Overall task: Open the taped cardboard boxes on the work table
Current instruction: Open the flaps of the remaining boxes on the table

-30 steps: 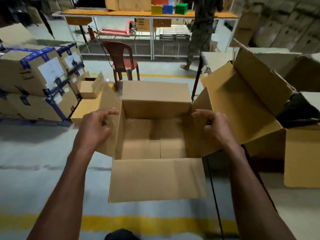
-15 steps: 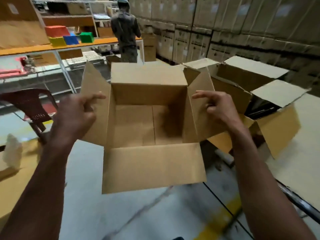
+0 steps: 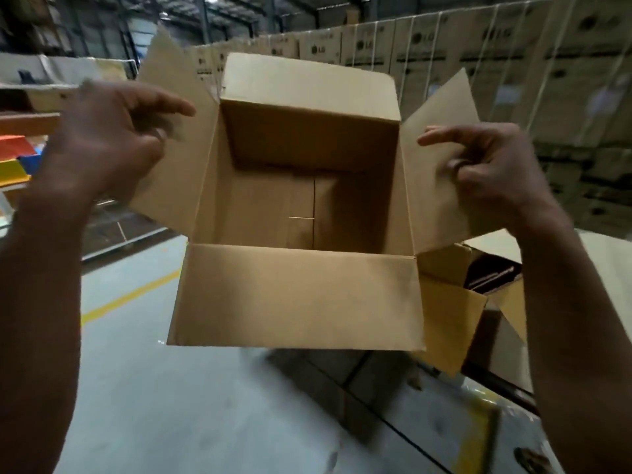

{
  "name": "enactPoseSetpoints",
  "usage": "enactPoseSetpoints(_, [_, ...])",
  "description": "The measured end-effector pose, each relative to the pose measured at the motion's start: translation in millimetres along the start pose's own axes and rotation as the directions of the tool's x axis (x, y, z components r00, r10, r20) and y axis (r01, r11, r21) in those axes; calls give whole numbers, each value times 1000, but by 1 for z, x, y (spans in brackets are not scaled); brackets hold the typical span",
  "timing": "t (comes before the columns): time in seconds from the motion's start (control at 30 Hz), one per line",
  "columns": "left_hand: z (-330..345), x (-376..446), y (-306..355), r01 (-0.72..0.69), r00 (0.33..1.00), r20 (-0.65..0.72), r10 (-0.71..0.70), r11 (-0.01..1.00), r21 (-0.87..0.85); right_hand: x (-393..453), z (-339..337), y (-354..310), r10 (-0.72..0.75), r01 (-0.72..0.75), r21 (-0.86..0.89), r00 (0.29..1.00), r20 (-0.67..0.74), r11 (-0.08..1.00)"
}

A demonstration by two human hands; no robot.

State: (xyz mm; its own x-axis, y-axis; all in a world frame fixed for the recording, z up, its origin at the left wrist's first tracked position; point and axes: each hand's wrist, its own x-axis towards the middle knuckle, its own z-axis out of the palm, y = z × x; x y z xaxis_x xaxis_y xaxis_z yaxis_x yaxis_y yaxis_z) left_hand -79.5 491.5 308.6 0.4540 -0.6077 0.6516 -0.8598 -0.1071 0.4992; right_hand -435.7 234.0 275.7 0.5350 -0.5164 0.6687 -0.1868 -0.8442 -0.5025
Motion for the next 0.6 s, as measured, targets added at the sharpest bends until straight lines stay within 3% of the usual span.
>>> enactPoseSetpoints(0.37, [69, 179, -53, -225, 973, 18, 232, 958, -179, 91, -10, 19, -23, -14, -226, 986, -164, 974])
enactPoseSetpoints(0.43, [93, 216, -64, -253, 958, 55, 282, 920, -301, 106, -4, 29, 12, -73, -262, 974, -227, 962])
enactPoseSetpoints(0.6, [146, 270, -74, -316, 933, 48, 357, 874, -370, 125, 4, 42, 91, -196, -331, 947, -309, 923])
